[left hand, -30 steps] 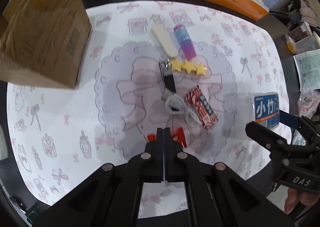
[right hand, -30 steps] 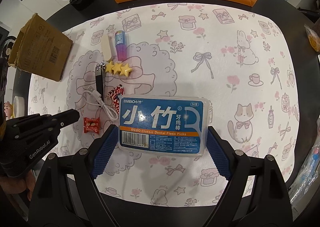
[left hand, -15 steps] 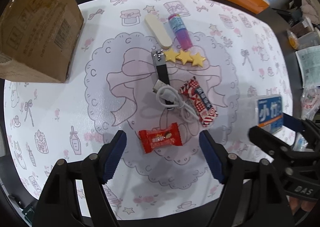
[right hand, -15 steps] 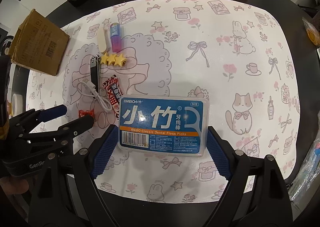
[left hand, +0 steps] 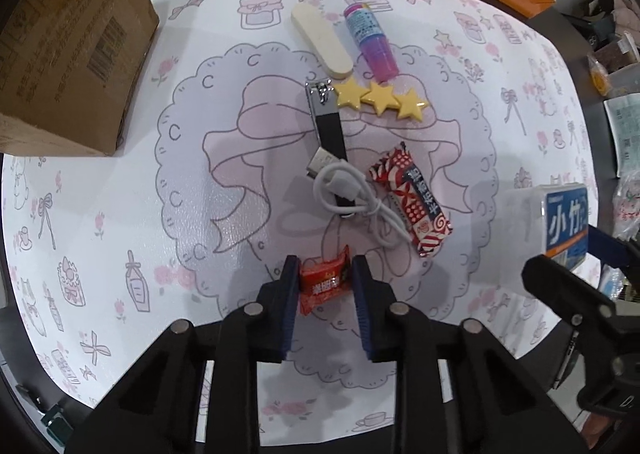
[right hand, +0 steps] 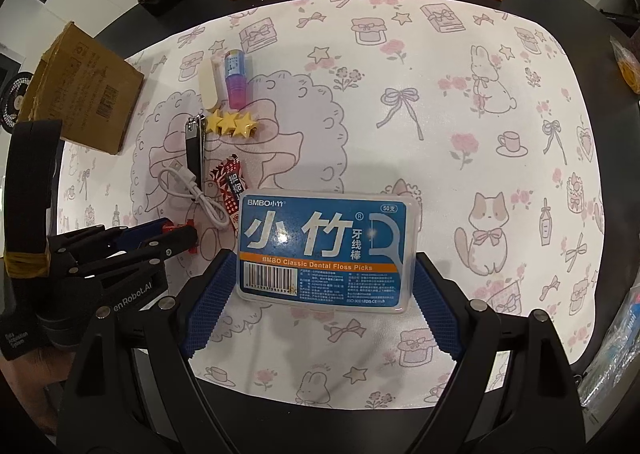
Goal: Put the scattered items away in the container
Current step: 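Close the left gripper on the red candy packet while the right tool holds the floss box, then carry the floss box with the right tool and the candy with the left tool toward the box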
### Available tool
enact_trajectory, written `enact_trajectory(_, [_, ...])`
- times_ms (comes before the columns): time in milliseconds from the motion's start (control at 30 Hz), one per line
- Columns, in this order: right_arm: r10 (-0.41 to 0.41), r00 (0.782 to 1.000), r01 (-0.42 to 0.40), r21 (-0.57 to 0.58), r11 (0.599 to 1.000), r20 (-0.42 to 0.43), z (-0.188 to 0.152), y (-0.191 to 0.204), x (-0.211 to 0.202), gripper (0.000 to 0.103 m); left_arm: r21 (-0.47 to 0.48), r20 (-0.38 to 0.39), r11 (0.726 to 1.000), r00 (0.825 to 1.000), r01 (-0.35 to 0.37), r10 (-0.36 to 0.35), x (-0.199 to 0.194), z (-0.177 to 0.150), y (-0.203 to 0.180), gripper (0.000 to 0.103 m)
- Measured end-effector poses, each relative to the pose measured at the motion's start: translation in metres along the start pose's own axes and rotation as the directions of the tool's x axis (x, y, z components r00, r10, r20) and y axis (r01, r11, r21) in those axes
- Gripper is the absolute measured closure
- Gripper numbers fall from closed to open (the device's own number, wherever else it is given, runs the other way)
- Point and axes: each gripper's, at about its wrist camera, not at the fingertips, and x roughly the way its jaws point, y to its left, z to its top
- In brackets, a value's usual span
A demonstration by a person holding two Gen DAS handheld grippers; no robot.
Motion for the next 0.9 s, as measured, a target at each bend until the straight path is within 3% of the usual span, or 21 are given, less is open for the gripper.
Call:
enact_trajectory(467, [0.014, 1.0, -0.014, -0.021, 1.0, 0.008, -0.001, 0.005, -0.008, 0.015, 0.001, 0.046, 1.0, 0.999, 0.005, -0.005, -0.028, -0.014, -0.011, 0.08])
enact_trajectory(667, [0.027, 0.999, -0.026, -0.033, 0.999, 0.025, 0.0, 0.007, -0.029, 0.015, -0.006, 0.079, 1.0, 0.997, -0.008, 0.009, -0.066, -0.006, -0.021, 0.08])
enact_trajectory(900, [0.03, 0.996, -0.024, -0.082, 0.996, 0.078, 0.003, 0.028, -0.082, 0.015, -0.031, 0.156, 1.0, 0.988, -0.005, 0.009, -0.135, -0.001, -0.012, 0.08])
